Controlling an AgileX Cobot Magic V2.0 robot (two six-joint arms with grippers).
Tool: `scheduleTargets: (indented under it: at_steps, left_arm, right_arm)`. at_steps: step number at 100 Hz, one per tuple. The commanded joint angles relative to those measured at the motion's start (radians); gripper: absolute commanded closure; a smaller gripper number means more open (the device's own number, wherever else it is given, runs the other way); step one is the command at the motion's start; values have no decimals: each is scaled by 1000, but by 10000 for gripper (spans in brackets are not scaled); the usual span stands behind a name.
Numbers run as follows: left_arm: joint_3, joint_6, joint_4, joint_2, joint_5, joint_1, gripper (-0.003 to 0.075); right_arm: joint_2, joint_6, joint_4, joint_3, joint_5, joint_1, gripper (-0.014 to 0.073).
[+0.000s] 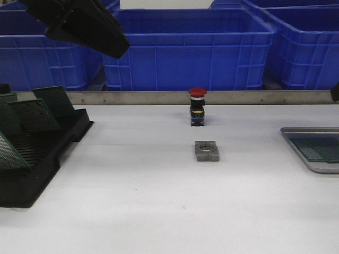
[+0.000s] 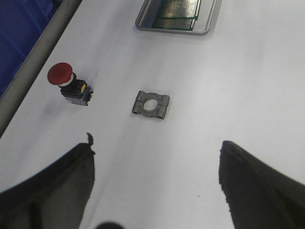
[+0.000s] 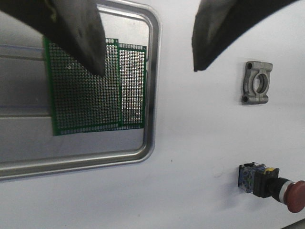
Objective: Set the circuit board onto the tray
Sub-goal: 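Lower second board onto the tray, open right gripper, withdraw left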
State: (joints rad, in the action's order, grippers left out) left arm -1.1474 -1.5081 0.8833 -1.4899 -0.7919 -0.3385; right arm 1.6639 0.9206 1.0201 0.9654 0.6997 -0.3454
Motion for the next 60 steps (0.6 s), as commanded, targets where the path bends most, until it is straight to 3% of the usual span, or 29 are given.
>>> scheduleTargets:
  at_steps: [1,11,18,25,38,42,60]
  left_arm:
    - [-26,6,56,35,10,-4,209]
    - [-26,45,56,35,25,-4,216]
    - [-26,111,56,35,62,-4,265]
    - [-26,183,50,35,100,-2,368]
    - [-26,227,46,38,116,8,664]
    - [-26,237,46,39,113,16,739]
    - [-26,366,46,49,145,49,741]
  right_arm:
    - [-39,2,30,28,13,-8,159]
    - [-45,7,30,29,14,-8,185]
    - [-50,24,30,29,19,-8,273]
    - [-61,46,30,27,32,-8,404]
    - [-102,123,32,9,26,-8,668]
    - [-123,140,33,-3,16,-8,655]
    - [-246,162,36,-104,-126,-4,654]
